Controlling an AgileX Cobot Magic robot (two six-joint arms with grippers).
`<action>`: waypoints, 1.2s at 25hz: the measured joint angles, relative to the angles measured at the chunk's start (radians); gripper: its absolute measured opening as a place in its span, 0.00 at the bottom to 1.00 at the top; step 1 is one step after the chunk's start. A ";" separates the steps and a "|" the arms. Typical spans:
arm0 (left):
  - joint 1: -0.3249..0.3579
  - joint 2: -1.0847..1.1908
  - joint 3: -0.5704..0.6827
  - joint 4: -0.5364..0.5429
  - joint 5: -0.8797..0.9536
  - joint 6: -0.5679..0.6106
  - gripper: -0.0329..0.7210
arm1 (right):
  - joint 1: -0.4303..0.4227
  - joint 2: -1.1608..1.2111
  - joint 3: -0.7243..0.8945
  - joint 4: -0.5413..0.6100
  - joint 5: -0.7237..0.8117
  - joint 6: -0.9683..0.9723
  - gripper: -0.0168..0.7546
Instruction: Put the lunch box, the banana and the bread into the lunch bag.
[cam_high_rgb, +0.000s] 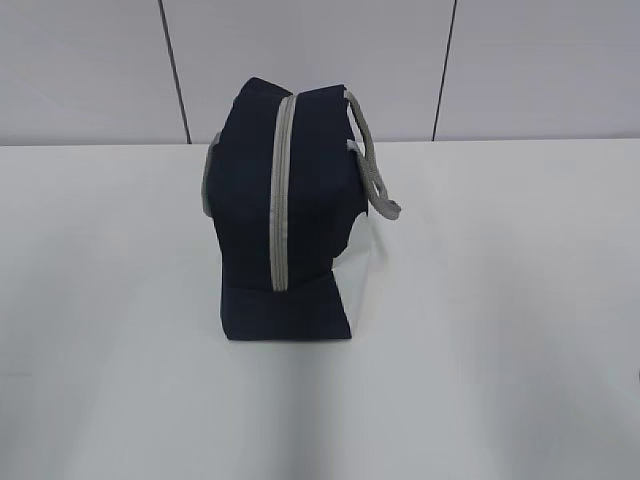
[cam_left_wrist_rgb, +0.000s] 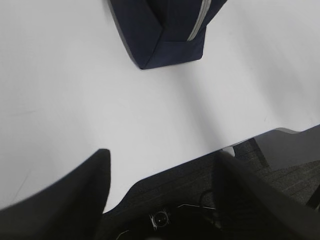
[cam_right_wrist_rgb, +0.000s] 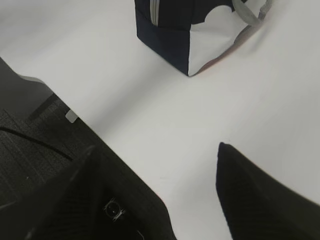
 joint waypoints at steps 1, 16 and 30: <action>0.000 -0.016 0.000 0.002 0.007 0.003 0.63 | 0.000 -0.047 0.018 0.000 0.020 0.009 0.70; 0.000 -0.313 0.178 0.133 0.045 0.012 0.63 | 0.000 -0.432 0.240 -0.131 0.220 0.188 0.71; 0.000 -0.350 0.202 0.184 0.008 -0.012 0.72 | 0.000 -0.435 0.245 -0.160 0.218 0.211 0.71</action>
